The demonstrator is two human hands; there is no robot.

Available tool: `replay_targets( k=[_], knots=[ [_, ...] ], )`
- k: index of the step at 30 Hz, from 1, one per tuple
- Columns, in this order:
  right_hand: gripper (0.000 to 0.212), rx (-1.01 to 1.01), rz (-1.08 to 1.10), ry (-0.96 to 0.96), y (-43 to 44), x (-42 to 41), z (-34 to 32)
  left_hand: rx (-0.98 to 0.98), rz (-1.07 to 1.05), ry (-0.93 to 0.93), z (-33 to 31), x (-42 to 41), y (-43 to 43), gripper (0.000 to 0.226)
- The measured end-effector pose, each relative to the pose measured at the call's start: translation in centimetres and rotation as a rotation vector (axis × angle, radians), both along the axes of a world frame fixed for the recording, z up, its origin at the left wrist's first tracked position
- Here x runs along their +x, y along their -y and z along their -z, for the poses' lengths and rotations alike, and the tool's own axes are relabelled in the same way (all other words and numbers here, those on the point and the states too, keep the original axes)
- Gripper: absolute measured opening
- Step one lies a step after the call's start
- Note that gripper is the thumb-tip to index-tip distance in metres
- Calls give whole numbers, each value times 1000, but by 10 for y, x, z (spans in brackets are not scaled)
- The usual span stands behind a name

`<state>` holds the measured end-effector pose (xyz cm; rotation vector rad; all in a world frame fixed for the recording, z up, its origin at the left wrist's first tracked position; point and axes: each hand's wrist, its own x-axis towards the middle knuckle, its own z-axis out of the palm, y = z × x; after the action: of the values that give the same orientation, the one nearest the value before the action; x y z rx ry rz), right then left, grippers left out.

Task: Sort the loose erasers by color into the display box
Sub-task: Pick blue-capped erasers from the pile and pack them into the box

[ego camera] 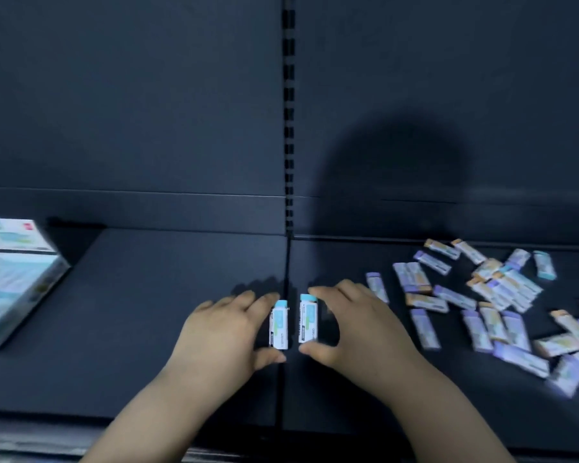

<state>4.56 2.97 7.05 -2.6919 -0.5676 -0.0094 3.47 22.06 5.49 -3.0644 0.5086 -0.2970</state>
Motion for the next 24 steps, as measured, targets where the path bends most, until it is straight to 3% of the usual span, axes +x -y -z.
replay_targets(
  k=[8, 18, 24],
  knots=[
    [71, 109, 13, 6, -101, -19, 1, -44, -82, 33, -7, -23, -102, 79],
    [70, 114, -39, -62, -96, -11, 1, -49, -94, 70, 4, -22, -99, 83],
    [72, 106, -72, -86, -99, -4, 2, -67, -156, 134, 5, -24, -108, 70]
  ],
)
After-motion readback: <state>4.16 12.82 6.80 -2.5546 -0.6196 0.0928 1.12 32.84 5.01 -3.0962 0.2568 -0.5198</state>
